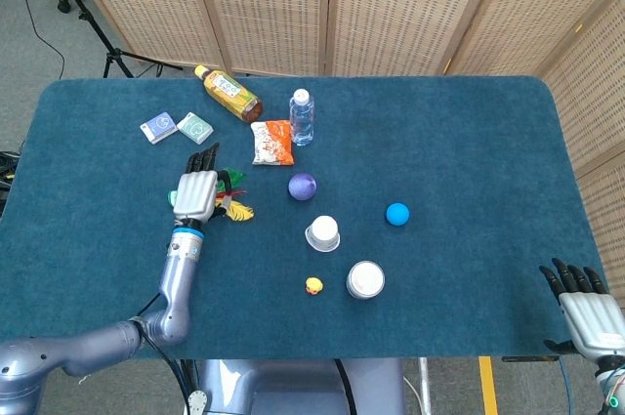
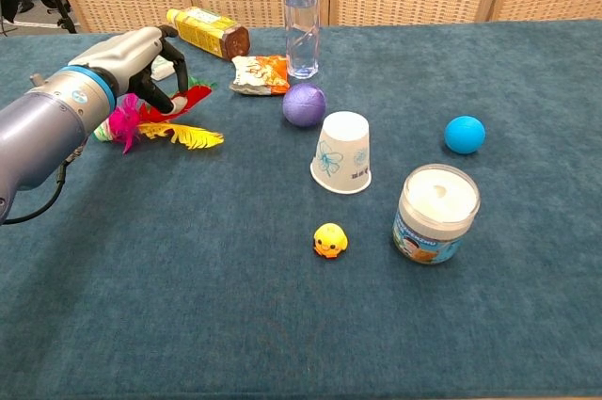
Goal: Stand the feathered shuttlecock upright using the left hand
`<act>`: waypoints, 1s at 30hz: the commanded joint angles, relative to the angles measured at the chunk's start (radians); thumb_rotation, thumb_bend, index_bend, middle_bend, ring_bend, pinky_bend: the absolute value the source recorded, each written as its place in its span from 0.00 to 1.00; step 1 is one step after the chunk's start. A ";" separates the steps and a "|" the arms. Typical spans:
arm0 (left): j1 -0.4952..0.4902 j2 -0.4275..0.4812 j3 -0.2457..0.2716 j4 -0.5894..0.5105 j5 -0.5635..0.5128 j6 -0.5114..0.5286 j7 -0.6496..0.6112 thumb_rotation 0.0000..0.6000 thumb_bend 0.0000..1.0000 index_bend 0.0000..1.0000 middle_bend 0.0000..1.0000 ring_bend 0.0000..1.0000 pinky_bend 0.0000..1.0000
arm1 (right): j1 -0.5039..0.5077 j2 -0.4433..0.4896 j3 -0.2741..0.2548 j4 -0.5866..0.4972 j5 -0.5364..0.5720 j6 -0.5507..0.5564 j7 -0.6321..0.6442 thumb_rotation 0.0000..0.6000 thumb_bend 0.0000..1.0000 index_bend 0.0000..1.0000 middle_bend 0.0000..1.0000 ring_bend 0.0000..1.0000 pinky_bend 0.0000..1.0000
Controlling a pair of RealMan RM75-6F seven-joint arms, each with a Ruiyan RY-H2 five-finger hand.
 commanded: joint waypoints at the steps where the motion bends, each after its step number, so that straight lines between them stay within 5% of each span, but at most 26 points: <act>1: 0.002 -0.010 -0.001 0.022 0.008 -0.004 -0.012 1.00 0.42 0.66 0.00 0.00 0.00 | 0.000 0.000 -0.001 0.000 -0.001 0.000 -0.001 1.00 0.00 0.00 0.00 0.00 0.00; 20: 0.022 0.072 -0.066 -0.150 0.158 0.128 -0.109 1.00 0.44 0.68 0.00 0.00 0.00 | 0.000 -0.005 0.001 0.005 0.001 0.000 -0.004 1.00 0.00 0.00 0.00 0.00 0.00; 30: 0.065 0.128 -0.038 -0.227 0.184 0.148 -0.119 1.00 0.45 0.68 0.00 0.00 0.00 | -0.001 -0.009 -0.002 0.001 0.000 0.003 -0.020 1.00 0.00 0.00 0.00 0.00 0.00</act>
